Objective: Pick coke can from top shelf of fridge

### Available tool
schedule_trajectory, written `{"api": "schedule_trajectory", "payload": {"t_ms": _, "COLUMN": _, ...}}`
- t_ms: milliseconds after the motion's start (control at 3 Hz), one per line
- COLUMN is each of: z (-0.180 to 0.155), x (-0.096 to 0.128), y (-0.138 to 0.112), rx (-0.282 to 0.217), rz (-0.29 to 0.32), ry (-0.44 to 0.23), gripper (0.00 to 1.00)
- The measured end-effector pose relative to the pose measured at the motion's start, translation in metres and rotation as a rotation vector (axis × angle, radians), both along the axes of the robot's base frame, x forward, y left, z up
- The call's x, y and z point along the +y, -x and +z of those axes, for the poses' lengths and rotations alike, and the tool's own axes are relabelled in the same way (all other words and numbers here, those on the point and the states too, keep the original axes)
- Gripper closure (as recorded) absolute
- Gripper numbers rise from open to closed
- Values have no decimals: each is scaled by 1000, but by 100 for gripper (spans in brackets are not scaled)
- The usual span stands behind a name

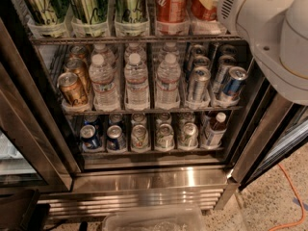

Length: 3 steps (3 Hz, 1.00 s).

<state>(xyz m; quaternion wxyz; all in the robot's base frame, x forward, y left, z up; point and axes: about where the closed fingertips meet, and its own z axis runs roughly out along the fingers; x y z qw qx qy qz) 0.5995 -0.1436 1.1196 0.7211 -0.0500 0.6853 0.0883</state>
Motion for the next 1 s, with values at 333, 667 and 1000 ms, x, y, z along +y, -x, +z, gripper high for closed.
{"api": "schedule_trajectory", "payload": {"t_ms": 333, "z": -28, "x": -7, "y": 26, "rx": 71, "rz": 36, "ry": 36, "gripper": 100}}
{"api": "schedule_trajectory", "payload": {"t_ms": 667, "z": -26, "x": -8, "y": 30, "rx": 79, "rz": 42, "ry": 35, "gripper": 100}}
{"api": "schedule_trajectory", "payload": {"t_ms": 1000, "z": -26, "x": -8, "y": 30, "rx": 79, "rz": 42, "ry": 35, "gripper": 100}}
